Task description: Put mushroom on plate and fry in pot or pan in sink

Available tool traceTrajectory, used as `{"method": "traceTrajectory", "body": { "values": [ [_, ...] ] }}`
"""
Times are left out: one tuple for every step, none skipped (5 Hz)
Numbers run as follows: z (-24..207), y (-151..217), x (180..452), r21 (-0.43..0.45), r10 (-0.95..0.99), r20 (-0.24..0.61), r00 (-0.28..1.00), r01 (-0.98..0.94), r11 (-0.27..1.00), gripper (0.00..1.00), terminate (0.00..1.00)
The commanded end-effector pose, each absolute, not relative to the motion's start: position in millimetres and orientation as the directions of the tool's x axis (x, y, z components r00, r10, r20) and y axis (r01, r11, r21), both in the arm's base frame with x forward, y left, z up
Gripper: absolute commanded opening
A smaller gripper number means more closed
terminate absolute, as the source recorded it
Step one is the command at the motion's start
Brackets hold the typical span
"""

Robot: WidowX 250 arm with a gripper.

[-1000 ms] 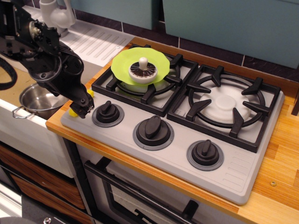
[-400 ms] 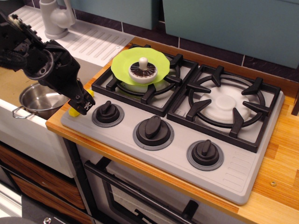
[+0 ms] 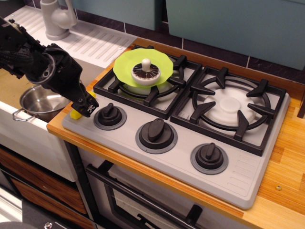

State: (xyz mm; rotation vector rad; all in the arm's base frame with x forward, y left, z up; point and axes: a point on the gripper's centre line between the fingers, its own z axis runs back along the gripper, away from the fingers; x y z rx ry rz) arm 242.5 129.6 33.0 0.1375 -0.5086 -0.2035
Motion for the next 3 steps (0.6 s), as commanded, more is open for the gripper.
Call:
{"method": "traceTrajectory", "body": {
  "values": [
    [30.8, 122.0, 246.1, 0.185, -0.225, 0.487, 0.844, 0.152, 0.971, 1.0, 0.0],
    [25.2, 121.0, 246.8, 0.171, -0.222, 0.491, 0.842, 0.157, 0.973, 1.0, 0.0],
    [22.2, 121.0, 247.1, 0.154, -0.217, 0.494, 0.842, 0.161, 0.975, 1.0, 0.0]
  ]
}}
